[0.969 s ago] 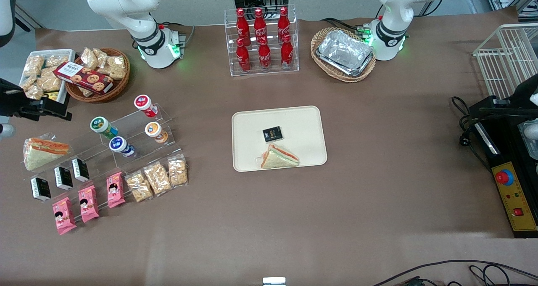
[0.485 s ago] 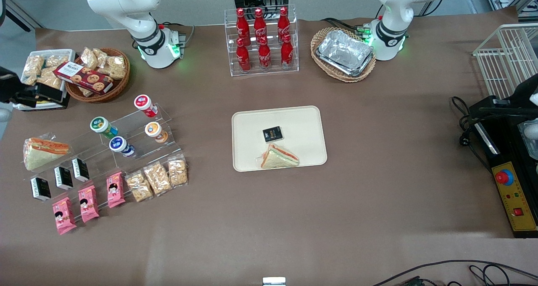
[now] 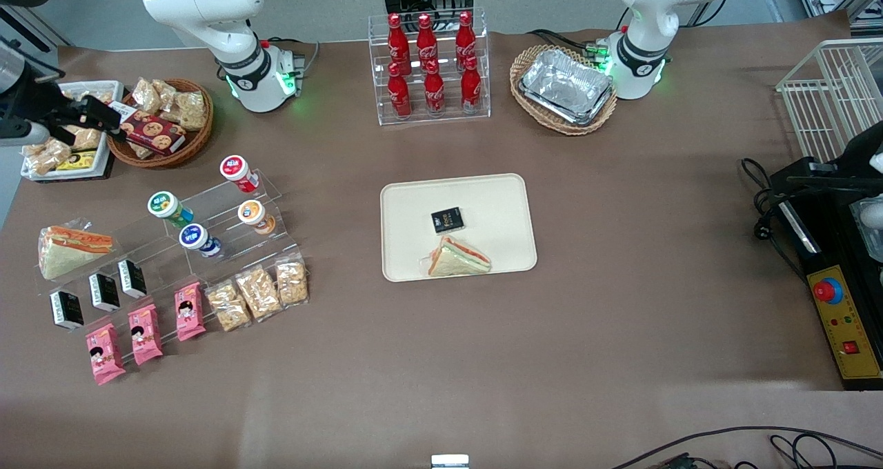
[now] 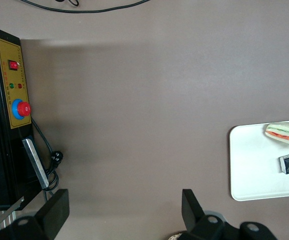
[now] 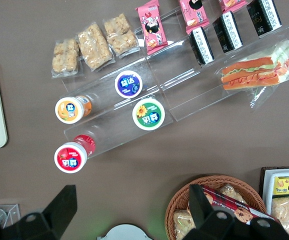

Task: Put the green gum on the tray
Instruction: 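Move the right gripper over the acrylic rack toward the green gum bottle, then lower the open right gripper around the green-lidded gum bottle and close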

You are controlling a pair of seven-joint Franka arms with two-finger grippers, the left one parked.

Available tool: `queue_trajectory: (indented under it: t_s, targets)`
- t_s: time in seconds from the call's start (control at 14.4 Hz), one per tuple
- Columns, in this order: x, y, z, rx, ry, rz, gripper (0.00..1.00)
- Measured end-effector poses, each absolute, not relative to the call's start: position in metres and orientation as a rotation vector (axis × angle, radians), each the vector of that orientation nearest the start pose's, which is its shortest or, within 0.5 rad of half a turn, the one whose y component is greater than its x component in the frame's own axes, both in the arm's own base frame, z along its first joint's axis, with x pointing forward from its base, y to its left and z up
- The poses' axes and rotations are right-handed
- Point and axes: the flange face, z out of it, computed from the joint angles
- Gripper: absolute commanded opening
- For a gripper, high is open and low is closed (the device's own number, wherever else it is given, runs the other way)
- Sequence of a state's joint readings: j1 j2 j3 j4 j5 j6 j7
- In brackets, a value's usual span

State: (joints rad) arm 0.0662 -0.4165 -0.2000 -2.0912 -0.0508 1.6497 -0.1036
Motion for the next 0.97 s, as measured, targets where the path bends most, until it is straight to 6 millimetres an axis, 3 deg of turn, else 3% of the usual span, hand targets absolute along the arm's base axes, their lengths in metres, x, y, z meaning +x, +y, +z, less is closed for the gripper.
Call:
queue_trajectory:
  t_s: [0.21,0.42,0.76,0.97]
  targets:
    - [0.421,-0.074,0.574,-3.110,0.003,0.029,1.00]
    - [0.430,-0.073,0.551,-3.114,0.001,0.029,1.00]
    - [0.455,-0.077,0.486,-3.125,0.017,0.062,1.00]
    - [0.456,-0.079,0.446,-3.128,0.025,0.047,1.00]
